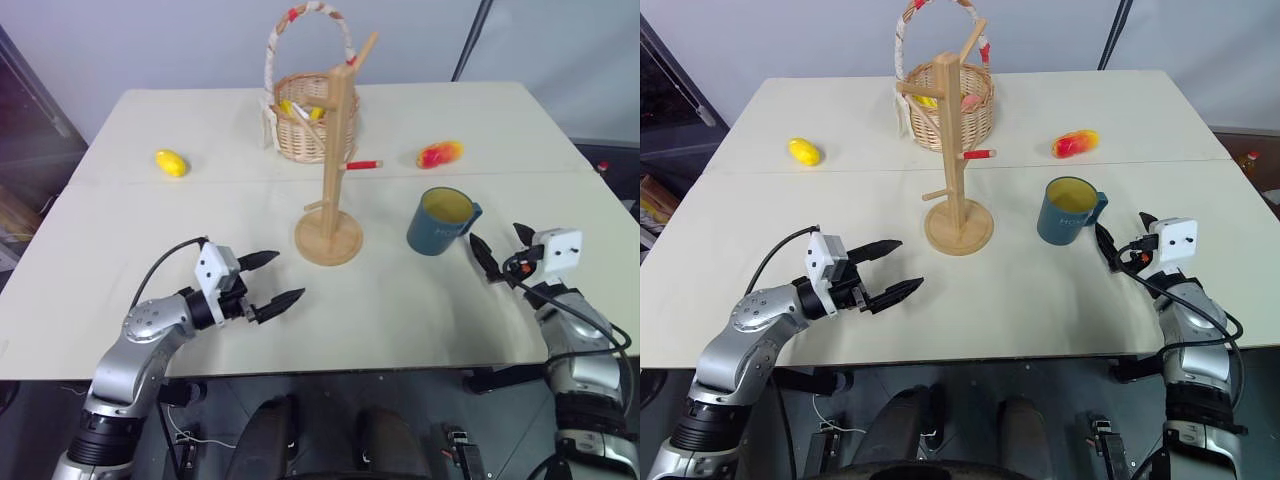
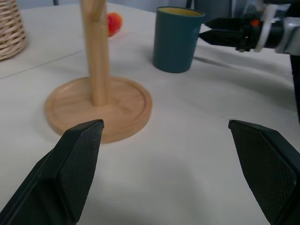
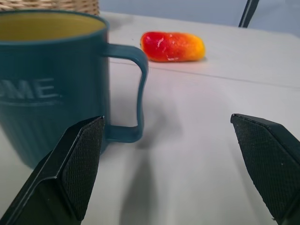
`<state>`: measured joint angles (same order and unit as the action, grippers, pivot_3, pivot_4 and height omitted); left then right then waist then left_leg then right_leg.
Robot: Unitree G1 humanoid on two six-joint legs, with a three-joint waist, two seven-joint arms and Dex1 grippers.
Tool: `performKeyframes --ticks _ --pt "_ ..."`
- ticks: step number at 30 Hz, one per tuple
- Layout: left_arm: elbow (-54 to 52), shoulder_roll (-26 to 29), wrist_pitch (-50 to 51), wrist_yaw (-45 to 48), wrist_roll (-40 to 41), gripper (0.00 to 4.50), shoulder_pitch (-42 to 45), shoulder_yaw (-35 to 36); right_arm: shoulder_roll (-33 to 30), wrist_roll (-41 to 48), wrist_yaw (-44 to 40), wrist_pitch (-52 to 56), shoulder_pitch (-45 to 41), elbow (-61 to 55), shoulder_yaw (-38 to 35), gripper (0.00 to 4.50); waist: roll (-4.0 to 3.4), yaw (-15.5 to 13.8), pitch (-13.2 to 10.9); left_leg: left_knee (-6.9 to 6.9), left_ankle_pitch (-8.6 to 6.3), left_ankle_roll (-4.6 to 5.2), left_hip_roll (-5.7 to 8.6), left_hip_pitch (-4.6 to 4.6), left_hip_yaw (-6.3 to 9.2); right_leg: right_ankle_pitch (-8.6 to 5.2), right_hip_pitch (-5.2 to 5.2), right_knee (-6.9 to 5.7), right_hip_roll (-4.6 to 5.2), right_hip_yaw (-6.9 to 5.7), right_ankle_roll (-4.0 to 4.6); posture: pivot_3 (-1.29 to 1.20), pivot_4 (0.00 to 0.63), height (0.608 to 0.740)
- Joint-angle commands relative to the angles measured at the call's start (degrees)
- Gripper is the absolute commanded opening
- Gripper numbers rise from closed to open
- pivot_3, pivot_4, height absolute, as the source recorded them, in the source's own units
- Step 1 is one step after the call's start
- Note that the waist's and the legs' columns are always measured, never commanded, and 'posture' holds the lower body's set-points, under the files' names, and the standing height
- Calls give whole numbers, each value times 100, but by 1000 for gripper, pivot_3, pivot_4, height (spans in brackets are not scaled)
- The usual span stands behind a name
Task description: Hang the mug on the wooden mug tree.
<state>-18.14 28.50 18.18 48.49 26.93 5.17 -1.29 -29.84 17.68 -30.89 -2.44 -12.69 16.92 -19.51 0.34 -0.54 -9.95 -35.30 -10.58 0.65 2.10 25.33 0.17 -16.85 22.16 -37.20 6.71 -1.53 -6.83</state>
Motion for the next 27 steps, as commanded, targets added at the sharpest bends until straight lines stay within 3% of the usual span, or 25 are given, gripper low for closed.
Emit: performKeyframes --ticks 1,27 --pt "-247 -9 -29 -12 23 4500 18 -35 -152 -48 -81 -250 -229 174 -56 4452 0 4 0 0 0 0 0 0 0 0 0 0 -1 -1 0 0 150 740" --pt "-371 78 31 9 -2 4500 -35 -50 -203 -287 -1098 -1018 -1975 2754 307 4452 -1 59 -2 -1 1 0 0 -1 0 1 -2 -1 -7 -8 -2 0 150 740"
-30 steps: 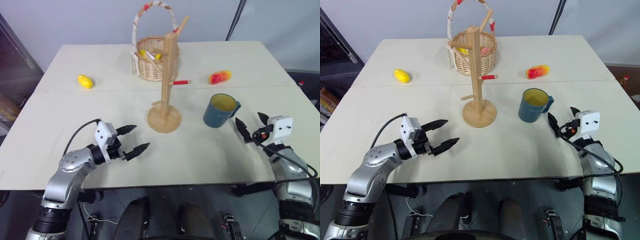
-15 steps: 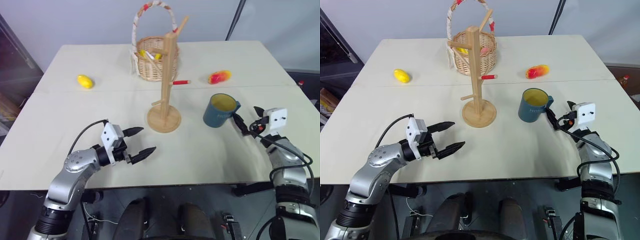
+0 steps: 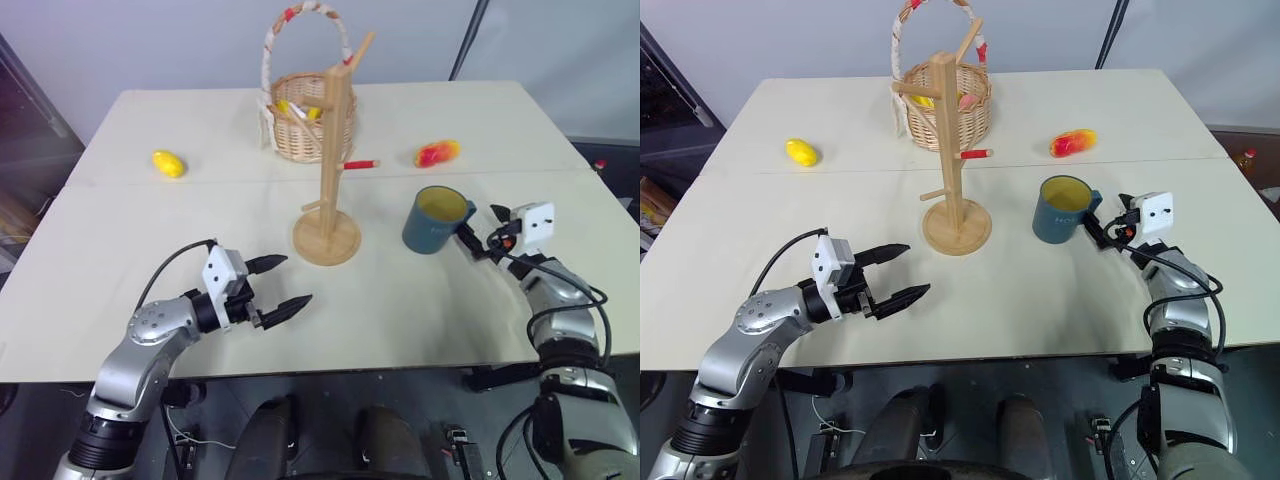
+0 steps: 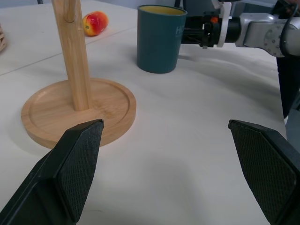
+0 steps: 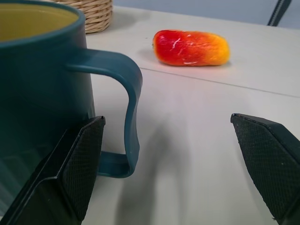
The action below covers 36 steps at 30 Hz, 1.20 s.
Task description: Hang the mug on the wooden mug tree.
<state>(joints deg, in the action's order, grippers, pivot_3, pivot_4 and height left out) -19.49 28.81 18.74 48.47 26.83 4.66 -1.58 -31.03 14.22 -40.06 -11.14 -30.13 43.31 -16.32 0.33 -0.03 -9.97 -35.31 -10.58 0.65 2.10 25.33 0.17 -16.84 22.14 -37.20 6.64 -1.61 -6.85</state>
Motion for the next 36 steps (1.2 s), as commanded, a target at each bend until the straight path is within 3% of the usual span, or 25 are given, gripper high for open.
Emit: performKeyframes --ticks 1,2,5,11,16,25,32,36 --pt "-230 48 -27 7 3 4500 21 -19 -68 69 -234 -157 -288 195 -6 4452 0 19 0 0 0 0 0 0 1 0 0 0 -1 0 0 0 150 740" --pt "-227 50 -28 4 -2 4500 22 -18 -54 81 -279 -165 -339 267 -5 4452 0 49 0 0 0 0 0 0 0 0 0 0 0 0 0 0 150 740" --pt "-237 53 -36 -4 -12 4500 5 -15 -26 125 -418 -171 -430 396 -17 3158 0 68 0 0 0 0 0 0 1 0 -1 0 0 -1 0 0 150 740" --pt "-220 53 -52 -12 -28 4500 5 -11 29 211 -613 -141 -426 353 -37 130 0 71 0 0 0 0 0 0 1 0 -1 0 0 0 -1 0 150 740" --pt "-197 45 -73 -8 -49 4500 6 -13 -8 216 -570 -109 -37 -493 10 50 -1 62 -1 0 0 0 0 0 1 0 -1 0 2 0 -1 0 150 740" --pt "49 111 -195 39 -100 4500 100 159 -859 -769 -661 659 1554 -5089 1032 50 -18 69 -7 5 -1 -1 -1 3 1 -1 10 -1 7 5 1 0 150 740" --pt "247 147 -301 113 -121 4500 277 205 -1155 -853 -555 1851 1282 -6436 1328 50 -10 0 -10 2 -1 -1 -1 5 3 -9 5 9 12 7 16 0 150 740" --pt "211 250 -191 82 89 4500 486 456 -1334 -842 -596 2653 525 -6696 1467 50 -10 -32 -11 2 -2 -1 -1 10 3 -9 12 11 13 8 17 0 150 740"
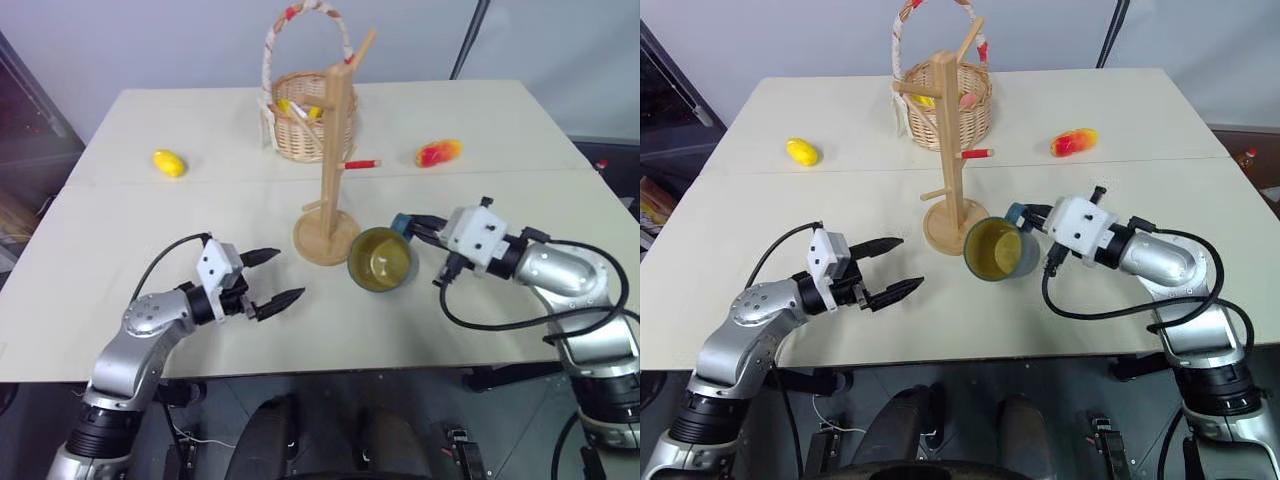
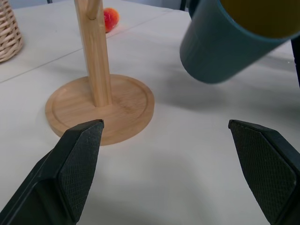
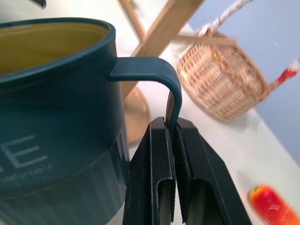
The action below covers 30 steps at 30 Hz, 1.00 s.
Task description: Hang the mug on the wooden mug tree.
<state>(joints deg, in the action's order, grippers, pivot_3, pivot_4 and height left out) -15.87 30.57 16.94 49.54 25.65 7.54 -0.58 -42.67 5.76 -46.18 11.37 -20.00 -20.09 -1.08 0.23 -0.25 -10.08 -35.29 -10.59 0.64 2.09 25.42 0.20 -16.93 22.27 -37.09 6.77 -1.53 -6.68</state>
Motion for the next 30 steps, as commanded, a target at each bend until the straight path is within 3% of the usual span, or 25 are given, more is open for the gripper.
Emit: performKeyframes --ticks 1,11,30 --pt "-173 112 37 -27 274 4500 264 438 -223 -15 -8 533 -682 -350 -12 50 1 -14 -1 1 0 0 0 0 1 0 -1 0 0 -1 0 0 150 740" --pt "-464 395 295 31 528 4500 435 665 -297 -66 -128 855 -1617 49 252 50 4 -39 -2 3 -2 3 2 8 1 0 0 13 2 -2 -1 0 150 740" --pt "-598 394 555 80 682 4500 661 566 -223 -265 -350 769 -2365 544 643 50 4 -21 -2 3 -2 3 2 6 0 8 2 8 -3 -6 -16 0 150 740"
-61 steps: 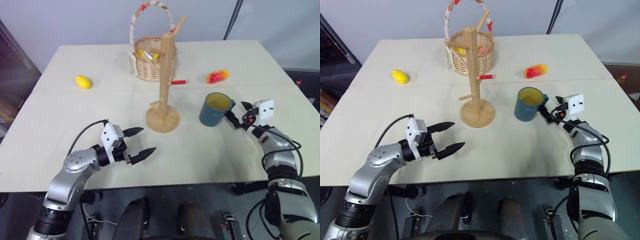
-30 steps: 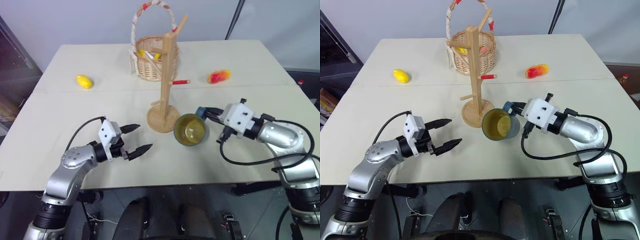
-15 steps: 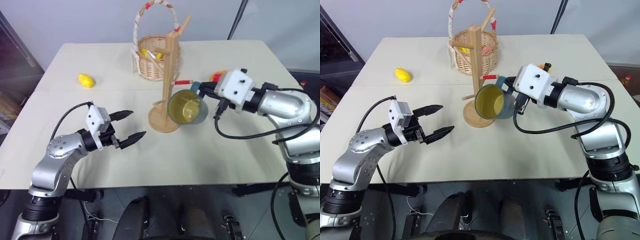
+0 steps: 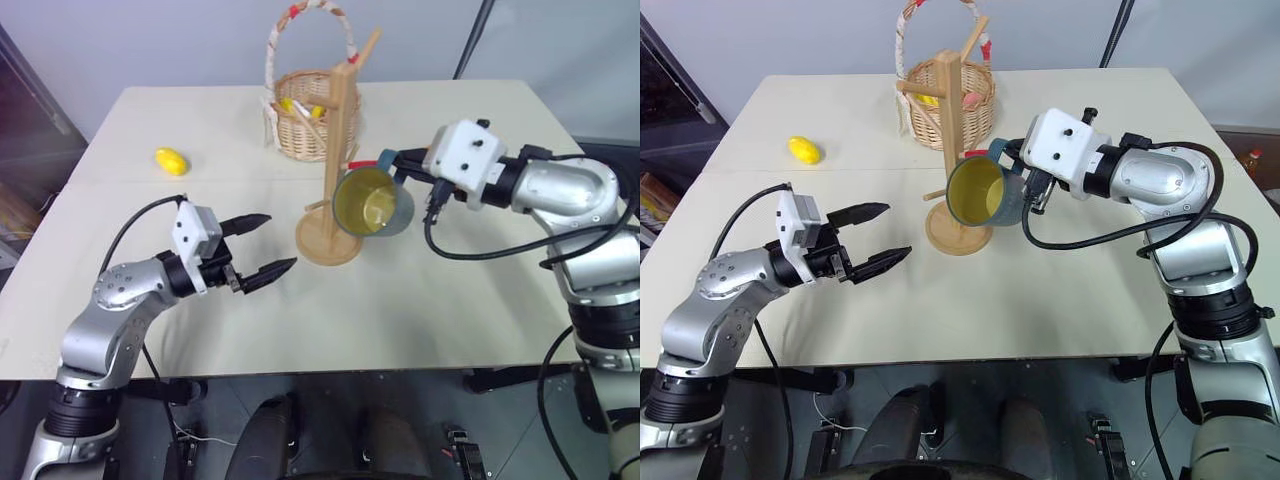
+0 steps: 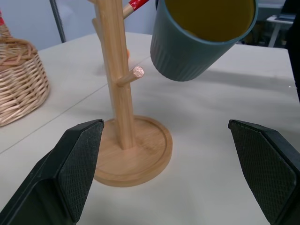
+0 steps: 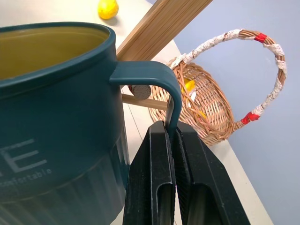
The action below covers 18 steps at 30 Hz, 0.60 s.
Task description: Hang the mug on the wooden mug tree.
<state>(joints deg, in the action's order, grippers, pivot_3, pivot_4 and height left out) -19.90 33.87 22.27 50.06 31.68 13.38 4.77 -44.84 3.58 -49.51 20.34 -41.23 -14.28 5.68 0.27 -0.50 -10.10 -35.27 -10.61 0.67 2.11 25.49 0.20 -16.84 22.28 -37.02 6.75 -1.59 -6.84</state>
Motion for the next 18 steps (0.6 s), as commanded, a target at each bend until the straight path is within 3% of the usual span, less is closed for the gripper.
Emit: performKeyframes --ticks 1,17,18 --pt "-205 66 34 25 88 4500 93 30 1 -69 -21 -127 -266 -18 -8 50 0 5 0 0 0 0 0 0 0 0 0 -1 0 0 0 0 150 740" --pt "-544 16 399 -183 515 4500 388 102 324 -458 -68 -252 -755 672 431 50 0 10 0 0 1 -1 1 0 0 1 -1 -3 -6 -5 -2 0 150 740" --pt "-550 16 399 -192 519 4500 387 99 344 -459 -63 -257 -759 685 418 330 0 10 0 0 1 -1 1 0 0 1 -1 -3 -6 -6 -2 0 150 740"
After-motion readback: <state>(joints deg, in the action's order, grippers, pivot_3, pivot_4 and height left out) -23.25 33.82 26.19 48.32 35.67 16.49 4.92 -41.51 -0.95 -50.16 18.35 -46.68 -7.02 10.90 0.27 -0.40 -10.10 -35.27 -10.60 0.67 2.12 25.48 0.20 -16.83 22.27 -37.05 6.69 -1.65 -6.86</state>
